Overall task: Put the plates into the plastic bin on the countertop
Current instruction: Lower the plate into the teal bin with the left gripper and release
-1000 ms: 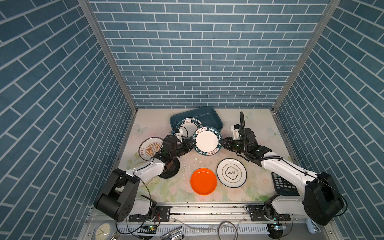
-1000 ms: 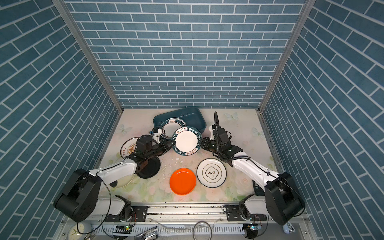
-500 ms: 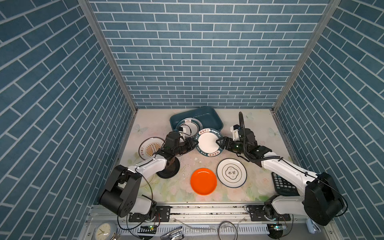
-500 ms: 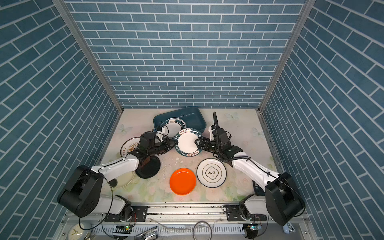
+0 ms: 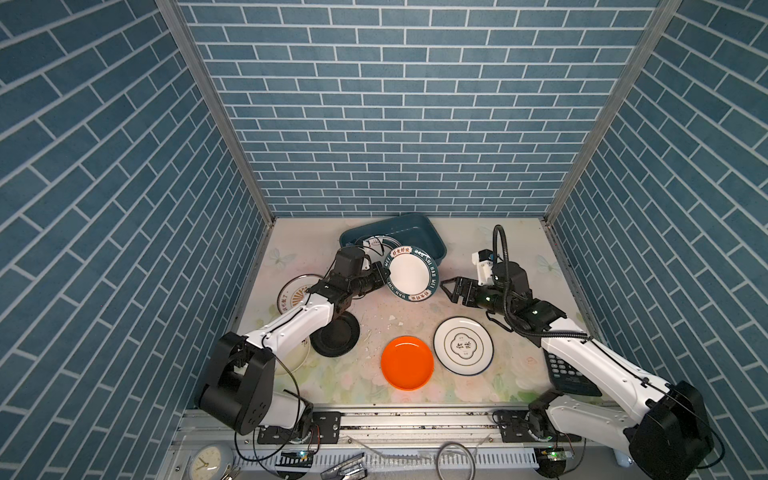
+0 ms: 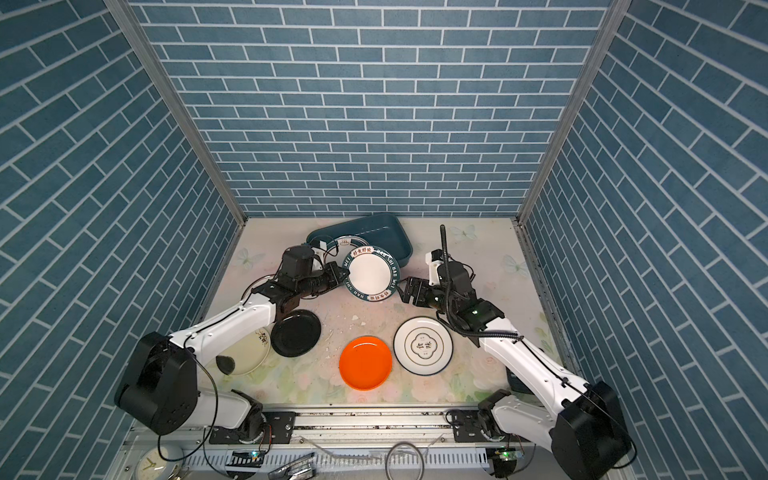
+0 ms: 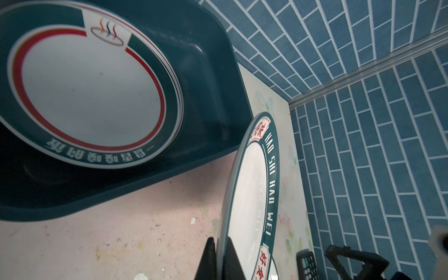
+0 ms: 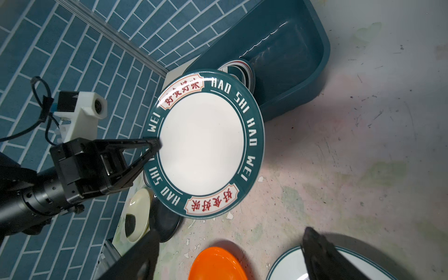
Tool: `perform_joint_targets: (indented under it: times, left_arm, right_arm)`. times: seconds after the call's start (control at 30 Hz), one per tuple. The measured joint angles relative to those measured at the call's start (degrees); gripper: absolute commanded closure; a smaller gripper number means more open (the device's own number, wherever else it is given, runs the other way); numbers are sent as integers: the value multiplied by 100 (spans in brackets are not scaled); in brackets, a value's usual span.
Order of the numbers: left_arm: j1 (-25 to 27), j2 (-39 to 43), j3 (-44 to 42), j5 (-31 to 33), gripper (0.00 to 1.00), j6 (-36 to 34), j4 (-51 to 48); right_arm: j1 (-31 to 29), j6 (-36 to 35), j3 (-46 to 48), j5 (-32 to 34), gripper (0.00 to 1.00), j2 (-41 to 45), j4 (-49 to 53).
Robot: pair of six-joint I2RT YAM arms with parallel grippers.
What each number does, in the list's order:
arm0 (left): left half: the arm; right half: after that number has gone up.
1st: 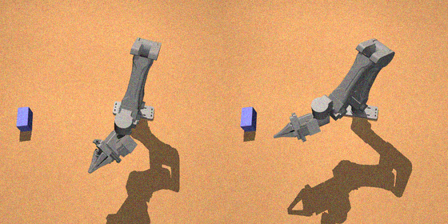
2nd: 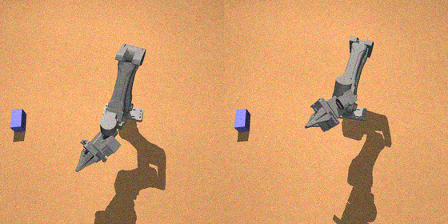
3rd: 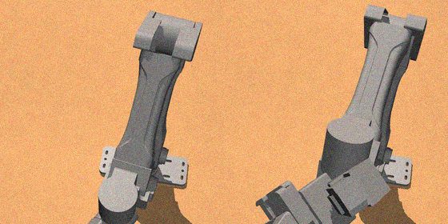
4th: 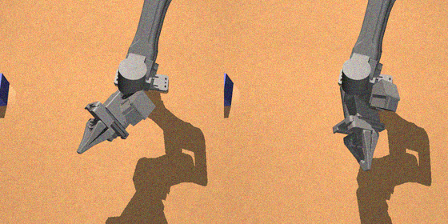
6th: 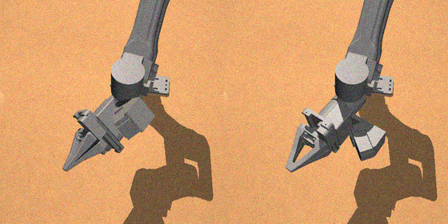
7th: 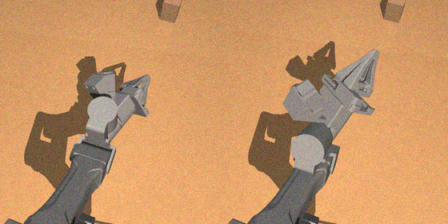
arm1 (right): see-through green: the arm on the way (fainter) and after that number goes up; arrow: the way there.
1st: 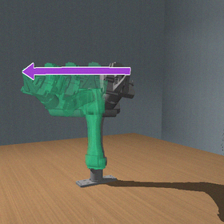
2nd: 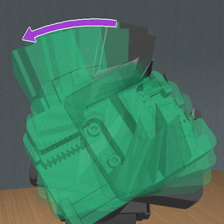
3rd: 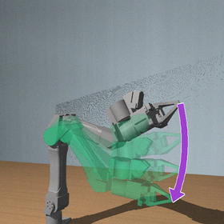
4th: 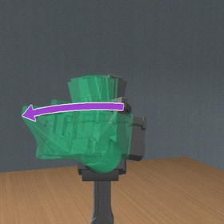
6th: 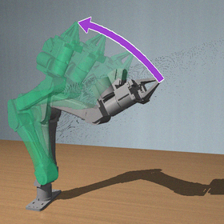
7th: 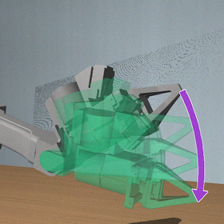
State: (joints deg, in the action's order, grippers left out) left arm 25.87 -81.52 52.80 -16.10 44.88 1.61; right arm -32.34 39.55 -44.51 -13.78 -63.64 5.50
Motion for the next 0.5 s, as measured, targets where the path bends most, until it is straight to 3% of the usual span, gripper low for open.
perform_joint_targets:
  times: [0.2, 0.5]
  left_arm:
    - [-184, -350, 476, 374, 100, -205, -192]
    - [-922, -1038, 774, 581, 100, -205, -166]
  right_arm:
    - [133, -52, 256, -81, 8, 382, 24]
    - [289, -96, 551, -249, 8, 907, 107]
